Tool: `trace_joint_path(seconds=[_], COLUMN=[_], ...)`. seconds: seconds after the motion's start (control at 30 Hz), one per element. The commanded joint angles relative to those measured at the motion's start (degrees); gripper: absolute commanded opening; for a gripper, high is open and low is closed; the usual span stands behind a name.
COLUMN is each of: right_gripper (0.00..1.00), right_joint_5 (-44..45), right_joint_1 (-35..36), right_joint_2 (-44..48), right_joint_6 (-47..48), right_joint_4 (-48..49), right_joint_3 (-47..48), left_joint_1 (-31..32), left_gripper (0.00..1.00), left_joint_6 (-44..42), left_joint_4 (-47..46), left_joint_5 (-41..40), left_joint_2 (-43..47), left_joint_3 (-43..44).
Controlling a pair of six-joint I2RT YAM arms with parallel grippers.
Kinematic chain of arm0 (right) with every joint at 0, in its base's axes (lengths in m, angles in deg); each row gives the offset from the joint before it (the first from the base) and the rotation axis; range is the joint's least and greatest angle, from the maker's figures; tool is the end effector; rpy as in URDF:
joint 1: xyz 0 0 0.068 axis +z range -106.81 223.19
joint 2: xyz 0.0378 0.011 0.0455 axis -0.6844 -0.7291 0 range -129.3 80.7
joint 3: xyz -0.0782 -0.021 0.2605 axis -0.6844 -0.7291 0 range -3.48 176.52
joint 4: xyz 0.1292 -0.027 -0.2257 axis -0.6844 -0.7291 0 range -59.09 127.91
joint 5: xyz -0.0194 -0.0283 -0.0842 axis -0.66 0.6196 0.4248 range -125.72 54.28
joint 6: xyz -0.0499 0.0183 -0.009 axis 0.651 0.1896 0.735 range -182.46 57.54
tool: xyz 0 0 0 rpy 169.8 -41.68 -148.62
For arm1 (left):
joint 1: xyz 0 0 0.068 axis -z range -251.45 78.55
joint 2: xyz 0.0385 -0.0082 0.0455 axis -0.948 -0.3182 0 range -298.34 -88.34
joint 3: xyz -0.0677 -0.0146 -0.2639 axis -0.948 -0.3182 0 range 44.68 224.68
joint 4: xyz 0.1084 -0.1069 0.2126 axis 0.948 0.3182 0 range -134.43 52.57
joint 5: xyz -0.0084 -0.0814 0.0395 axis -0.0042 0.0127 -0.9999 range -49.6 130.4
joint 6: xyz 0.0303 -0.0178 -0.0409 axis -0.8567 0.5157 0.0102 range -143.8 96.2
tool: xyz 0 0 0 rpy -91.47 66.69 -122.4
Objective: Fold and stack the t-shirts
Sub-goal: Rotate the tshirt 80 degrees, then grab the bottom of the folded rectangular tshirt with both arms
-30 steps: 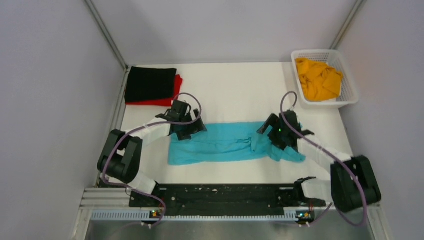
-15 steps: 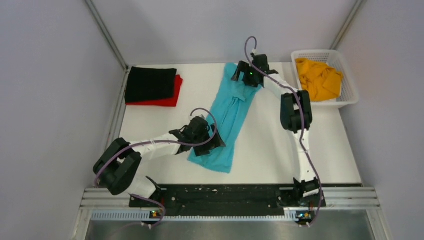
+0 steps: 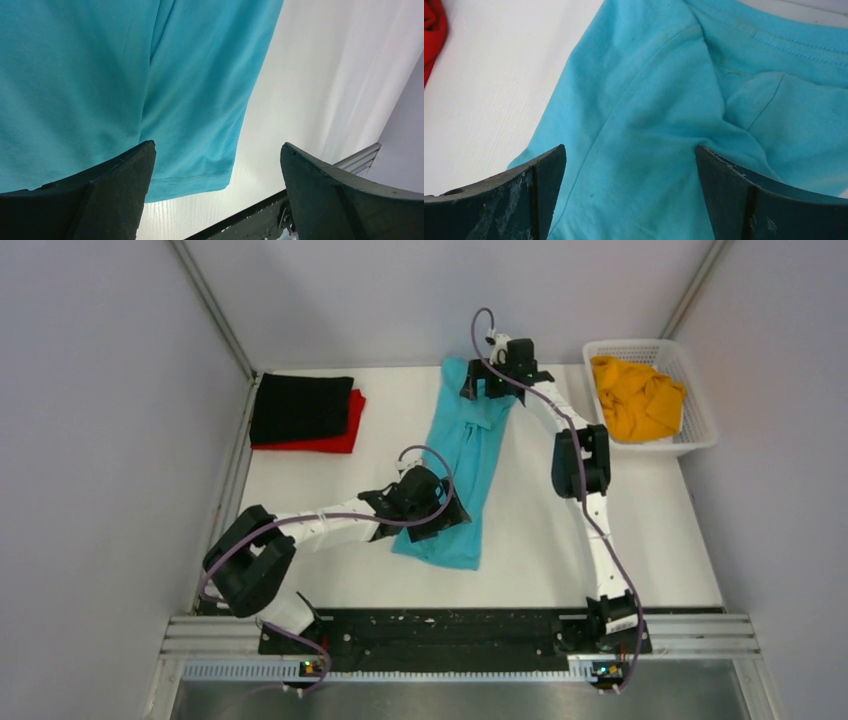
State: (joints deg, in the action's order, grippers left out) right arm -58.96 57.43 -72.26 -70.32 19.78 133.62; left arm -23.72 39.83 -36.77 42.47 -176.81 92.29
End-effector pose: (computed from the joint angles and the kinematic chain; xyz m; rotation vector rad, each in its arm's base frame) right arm 0.5740 0.1601 0.1646 -0.3577 2.1538 0.6593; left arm 0.2076 -0.2304 0.1804 -0.3465 2.6112 -0.8507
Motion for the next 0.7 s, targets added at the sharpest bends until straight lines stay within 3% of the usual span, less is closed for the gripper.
trace_joint_path(seconds=[0.0,0.23,0.37,0.5,0.6,0.67], right_gripper=[0.99,0.99,0.99,0.99,0.97,0.95], right_joint_5=[-3.6,10.8,12.2,14.8,11.1,7.9], right_joint_1=[0.6,5.1,6.7,12.0,16.4,18.4], right_joint_2=[12.5,33.1,47.6,64.6,72.4,76.2], right_joint_6=[2.8,5.7,-2.7,-11.0,-17.6,-21.0], right_joint_4=[-4.0,-5.1,-2.1,6.3,9.6,11.5], right_joint_3=[-1.1,-22.7,-44.8,-69.9,-82.1,-88.8], left_joint_1=[0.0,-1.4,-5.6,-10.3,-12.5,-12.9], left_gripper=[0.99,0.99,0.99,0.99,0.98,0.92], left_joint_6=[-4.8,-9.2,-11.8,-13.9,-14.6,-14.9], left_joint_4=[4.2,17.9,18.3,12.9,10.7,9.6], left_joint_5=[-7.8,-20.2,-16.1,-6.4,-3.7,-2.6], left_joint_2=[6.0,19.9,26.4,29.9,29.1,27.8], left_joint_3=[4.2,-2.4,-11.0,-16.9,-18.8,-19.6])
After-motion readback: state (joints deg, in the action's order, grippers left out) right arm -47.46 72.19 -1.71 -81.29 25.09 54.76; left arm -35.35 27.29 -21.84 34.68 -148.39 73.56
